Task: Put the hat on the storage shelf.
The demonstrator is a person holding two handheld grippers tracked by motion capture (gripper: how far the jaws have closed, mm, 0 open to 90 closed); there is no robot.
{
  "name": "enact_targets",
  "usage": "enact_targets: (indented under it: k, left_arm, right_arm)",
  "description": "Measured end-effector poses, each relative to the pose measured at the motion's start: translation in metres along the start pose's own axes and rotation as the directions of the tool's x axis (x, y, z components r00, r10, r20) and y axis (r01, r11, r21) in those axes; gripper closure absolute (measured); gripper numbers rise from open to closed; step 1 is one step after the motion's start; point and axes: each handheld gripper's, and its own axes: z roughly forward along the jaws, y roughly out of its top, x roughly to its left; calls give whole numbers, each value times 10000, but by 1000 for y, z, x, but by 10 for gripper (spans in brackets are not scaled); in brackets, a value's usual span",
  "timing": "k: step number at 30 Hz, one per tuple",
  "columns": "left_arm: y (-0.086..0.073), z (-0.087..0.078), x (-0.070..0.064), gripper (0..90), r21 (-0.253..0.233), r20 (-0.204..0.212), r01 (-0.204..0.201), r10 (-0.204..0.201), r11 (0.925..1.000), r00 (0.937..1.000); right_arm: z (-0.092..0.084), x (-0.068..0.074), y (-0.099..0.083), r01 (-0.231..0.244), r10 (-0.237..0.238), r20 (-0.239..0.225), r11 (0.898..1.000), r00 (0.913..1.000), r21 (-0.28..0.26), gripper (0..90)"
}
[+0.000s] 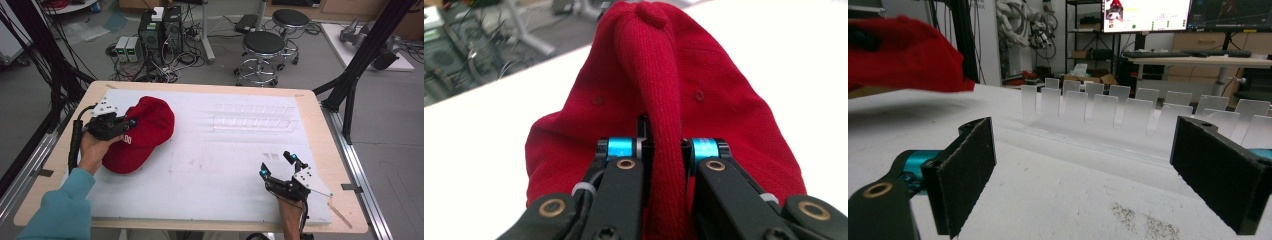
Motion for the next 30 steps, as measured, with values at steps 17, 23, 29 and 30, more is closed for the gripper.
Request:
enact_targets:
  k: [17,23,29,30]
  left_arm:
    - [35,-7,-55,877,-2073,2146,-370,823,9776,9732]
    - [40,7,-73,877,-2282,2450,-242,814,9733,9661]
    - [46,23,-93,878,-2419,3032,111,647,9702,9507]
    - [48,27,-100,877,-2503,3113,57,749,9682,9474]
  right_arm:
    - [14,40,38,-181,246,-1628,9990,9864,414,101]
    - [22,61,54,-307,439,-2508,9980,9670,561,100]
    - [30,84,66,-371,606,-3268,9963,9432,776,101]
    - [33,90,69,-347,640,-3507,9954,9343,894,101]
